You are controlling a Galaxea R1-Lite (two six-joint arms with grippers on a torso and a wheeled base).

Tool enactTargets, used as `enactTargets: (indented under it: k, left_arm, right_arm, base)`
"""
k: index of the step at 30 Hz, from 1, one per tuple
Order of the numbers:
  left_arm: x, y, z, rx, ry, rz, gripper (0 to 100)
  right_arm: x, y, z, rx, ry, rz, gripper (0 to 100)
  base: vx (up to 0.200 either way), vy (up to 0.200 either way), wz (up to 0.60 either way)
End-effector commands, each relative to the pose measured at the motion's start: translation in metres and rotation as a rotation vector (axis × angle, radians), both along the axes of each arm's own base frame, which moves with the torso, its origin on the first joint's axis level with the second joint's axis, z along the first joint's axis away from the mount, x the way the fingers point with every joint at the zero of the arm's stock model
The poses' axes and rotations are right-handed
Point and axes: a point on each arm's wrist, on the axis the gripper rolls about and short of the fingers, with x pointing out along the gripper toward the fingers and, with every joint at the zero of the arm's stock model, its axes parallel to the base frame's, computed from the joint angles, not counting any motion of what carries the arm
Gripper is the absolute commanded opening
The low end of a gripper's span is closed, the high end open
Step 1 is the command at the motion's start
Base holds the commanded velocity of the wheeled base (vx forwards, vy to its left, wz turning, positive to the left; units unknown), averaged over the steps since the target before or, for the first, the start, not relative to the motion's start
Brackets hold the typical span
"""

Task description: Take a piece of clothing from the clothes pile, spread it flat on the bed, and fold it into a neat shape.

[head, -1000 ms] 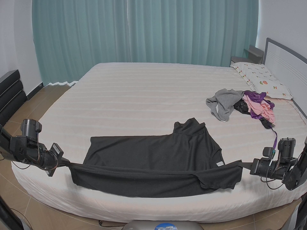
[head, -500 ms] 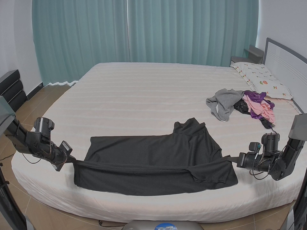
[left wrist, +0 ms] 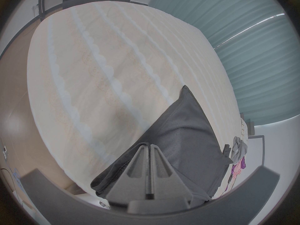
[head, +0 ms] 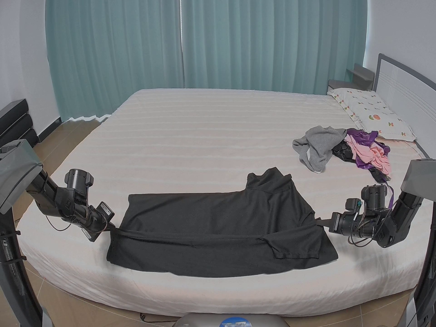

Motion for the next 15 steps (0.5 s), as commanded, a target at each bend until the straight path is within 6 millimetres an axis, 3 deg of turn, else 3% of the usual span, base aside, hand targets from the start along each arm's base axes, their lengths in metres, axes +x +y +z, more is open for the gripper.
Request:
enactTargets:
  k: [1, 9, 15]
  left_arm:
    - [0.0055, -0.0046, -0.0071, 0.001, 0.011, -0.011, 0]
    - [0.0119, -0.0083, -0.0002, -0.011, -0.014, 0.034, 0]
    - [0.0117, -0.0088, -0.0057, -0.011, 0.003, 0.034, 0]
  right_arm:
    - [0.0059, -0.0002, -0.0005, 0.0, -0.009, -0.001, 0]
    - [0.0062, -0.0028, 0.0013, 0.005, -0.012, -0.015, 0]
    - [0.0065, -0.0023, -0.0042, 0.008, 0.005, -0.016, 0]
  base:
    - [0.0, 0.0, 0.0]
    - [0.0, 0.0, 0.0]
    - [0.0, 0.0, 0.0]
